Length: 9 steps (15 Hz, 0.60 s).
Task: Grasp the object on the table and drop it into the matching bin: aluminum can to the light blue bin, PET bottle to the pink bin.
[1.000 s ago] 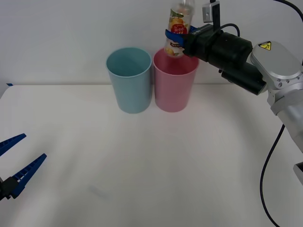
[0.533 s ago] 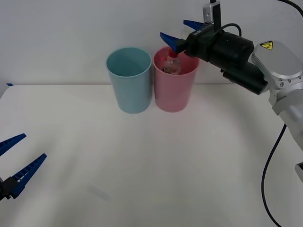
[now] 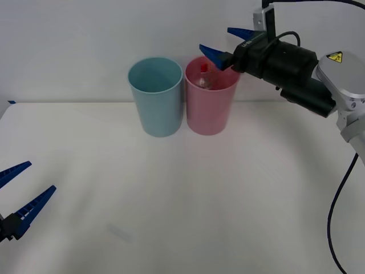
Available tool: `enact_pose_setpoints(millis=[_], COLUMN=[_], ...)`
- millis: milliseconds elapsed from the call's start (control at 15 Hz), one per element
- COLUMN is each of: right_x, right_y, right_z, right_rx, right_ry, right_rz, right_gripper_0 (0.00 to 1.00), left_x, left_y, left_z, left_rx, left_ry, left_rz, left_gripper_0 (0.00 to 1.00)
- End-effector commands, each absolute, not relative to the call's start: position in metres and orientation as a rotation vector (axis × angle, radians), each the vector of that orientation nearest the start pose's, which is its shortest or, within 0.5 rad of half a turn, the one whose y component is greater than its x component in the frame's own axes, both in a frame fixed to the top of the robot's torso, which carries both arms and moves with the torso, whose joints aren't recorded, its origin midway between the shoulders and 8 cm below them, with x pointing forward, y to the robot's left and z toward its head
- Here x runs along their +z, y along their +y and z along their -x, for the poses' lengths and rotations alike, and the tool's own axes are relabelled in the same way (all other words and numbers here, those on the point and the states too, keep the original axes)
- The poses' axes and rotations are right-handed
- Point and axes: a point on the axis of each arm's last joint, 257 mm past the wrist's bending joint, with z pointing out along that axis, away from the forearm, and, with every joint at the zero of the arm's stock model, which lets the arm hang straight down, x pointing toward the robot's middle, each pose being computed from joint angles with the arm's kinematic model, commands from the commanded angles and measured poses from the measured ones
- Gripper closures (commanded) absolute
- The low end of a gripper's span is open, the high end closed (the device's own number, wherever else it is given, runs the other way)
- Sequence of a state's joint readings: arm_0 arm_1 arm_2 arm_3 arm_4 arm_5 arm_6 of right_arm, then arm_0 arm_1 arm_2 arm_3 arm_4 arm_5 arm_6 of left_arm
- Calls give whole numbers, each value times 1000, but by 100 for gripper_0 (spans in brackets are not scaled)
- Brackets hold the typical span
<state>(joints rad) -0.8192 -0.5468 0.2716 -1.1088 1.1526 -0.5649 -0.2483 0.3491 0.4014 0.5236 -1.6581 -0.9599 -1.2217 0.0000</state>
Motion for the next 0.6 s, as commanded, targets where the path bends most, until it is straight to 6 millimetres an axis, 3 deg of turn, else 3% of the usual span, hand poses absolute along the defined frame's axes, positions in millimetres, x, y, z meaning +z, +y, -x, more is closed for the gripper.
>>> enact_pose_setpoints(millis=[67, 600], right_x=[-13, -33], right_y=[-106, -157], right_z=[-639, -588], right_rx=[532, 511], right_ry=[1385, 1407], right_rz=[682, 696], right_gripper_0=[0, 0], left_x=[-169, -169], left_y=[330, 330], left_z=[-342, -342], left_rx=[-567, -567], left_ry=[1441, 1441], left_rz=[-465, -465], left_gripper_0=[0, 0])
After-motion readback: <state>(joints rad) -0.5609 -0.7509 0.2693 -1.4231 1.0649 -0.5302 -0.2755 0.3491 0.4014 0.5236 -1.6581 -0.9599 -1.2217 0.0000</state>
